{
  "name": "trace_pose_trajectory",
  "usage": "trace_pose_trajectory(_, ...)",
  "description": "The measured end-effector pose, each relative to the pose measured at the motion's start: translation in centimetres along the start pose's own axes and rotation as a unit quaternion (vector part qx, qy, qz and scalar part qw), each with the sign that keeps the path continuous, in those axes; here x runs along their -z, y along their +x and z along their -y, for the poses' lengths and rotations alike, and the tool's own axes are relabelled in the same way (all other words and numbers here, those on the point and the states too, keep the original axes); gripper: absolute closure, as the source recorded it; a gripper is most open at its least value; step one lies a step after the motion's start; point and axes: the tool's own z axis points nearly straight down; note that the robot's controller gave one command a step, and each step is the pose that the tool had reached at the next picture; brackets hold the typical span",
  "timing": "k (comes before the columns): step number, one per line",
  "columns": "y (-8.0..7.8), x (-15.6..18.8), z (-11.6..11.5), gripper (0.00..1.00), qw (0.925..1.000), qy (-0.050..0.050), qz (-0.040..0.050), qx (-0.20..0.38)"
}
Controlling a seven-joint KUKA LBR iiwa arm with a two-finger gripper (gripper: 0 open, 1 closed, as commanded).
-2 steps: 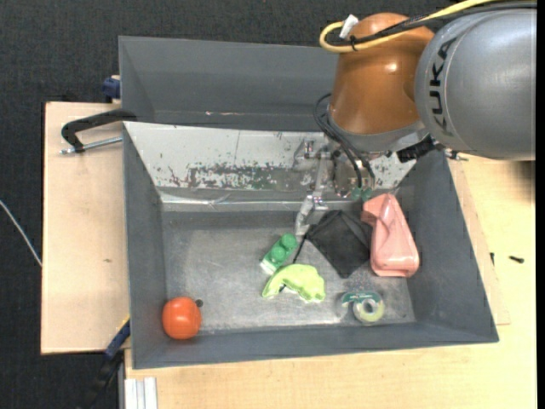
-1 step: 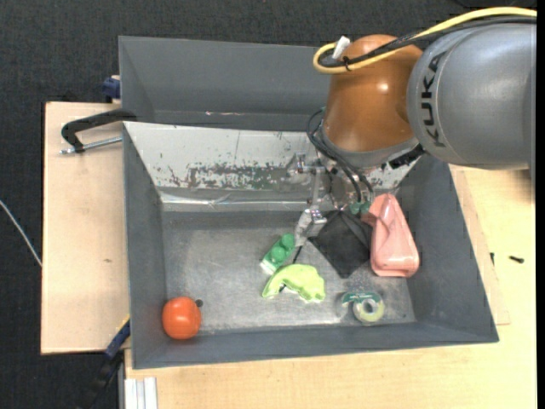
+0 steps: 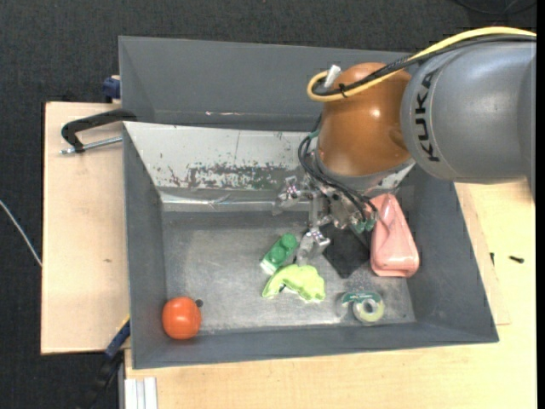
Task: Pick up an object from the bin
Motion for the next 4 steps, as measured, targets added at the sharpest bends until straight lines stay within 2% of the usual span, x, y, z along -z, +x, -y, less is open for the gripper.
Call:
trace_pose_trajectory(1,0.4,0.6,-0.1,0.0,0.9937,0.001,0.0032,0.112)
trace_pose_trajectory(2,-1.3,-4.7,-0.1,0.0,0.9833,0.002,0.0051,0.182)
trace_pose_trajectory(3,-1.1,-4.4,0.2,1.0,0.983,0.004,0.007,0.184)
trace_pose_trajectory(4,-1.1,-4.4,0.2,1.0,0.983,0.004,0.0069,0.184)
